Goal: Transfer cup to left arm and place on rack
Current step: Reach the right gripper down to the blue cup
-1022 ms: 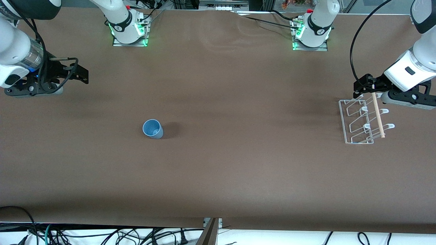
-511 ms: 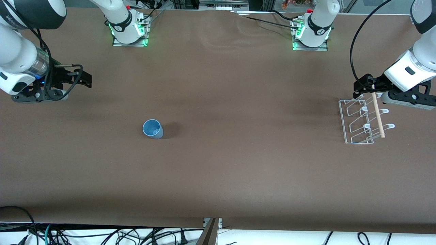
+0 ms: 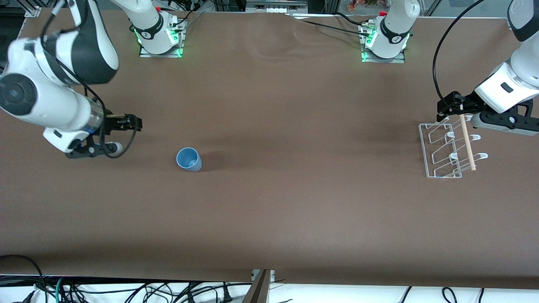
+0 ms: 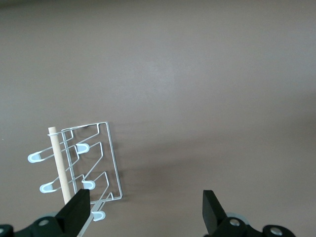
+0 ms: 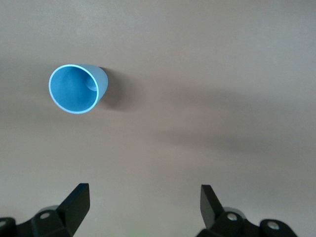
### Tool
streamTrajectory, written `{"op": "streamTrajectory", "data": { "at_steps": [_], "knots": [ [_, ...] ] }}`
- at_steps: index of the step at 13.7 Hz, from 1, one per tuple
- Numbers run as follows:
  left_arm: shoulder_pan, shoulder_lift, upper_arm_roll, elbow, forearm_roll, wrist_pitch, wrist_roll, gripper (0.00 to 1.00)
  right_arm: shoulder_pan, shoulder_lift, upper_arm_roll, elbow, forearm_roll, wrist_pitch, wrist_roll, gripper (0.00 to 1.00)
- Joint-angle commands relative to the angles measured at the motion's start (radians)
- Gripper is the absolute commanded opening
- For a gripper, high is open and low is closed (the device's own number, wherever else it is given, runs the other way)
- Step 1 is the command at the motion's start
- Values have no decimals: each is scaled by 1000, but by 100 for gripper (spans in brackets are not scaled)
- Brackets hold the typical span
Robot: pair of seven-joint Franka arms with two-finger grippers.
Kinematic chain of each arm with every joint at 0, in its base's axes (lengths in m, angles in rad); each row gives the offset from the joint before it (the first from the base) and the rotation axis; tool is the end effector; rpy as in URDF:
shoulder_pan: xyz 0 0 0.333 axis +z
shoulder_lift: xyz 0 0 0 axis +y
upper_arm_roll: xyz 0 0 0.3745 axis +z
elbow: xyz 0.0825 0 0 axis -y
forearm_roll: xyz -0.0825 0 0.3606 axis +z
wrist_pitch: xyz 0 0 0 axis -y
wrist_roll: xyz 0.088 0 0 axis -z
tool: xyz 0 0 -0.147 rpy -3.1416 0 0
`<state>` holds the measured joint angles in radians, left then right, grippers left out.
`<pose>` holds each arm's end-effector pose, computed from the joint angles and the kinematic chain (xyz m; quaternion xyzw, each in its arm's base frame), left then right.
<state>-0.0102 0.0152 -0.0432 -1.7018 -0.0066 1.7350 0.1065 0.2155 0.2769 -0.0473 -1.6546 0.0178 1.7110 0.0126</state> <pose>0.5468 -0.0299 0.5899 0.9968 -0.0793 0.0091 0.0034 0.5926 0.1058 0.4581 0.9911 0.0752 -0.1096 0.0078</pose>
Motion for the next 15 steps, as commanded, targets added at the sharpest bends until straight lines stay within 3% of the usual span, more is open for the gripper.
{"op": "streamTrajectory", "data": {
  "at_steps": [1,6,15],
  "knots": [
    [7,-15,-1,-7,-22,-14,25,100,21,66,0,32,16,25,9,99],
    [7,-17,-1,-7,-21,-14,25,100,53,224,0,38,155,133,7,99],
    [7,-17,-3,-7,-21,-14,25,100,85,340,-2,107,149,173,10,99]
  ]
}}
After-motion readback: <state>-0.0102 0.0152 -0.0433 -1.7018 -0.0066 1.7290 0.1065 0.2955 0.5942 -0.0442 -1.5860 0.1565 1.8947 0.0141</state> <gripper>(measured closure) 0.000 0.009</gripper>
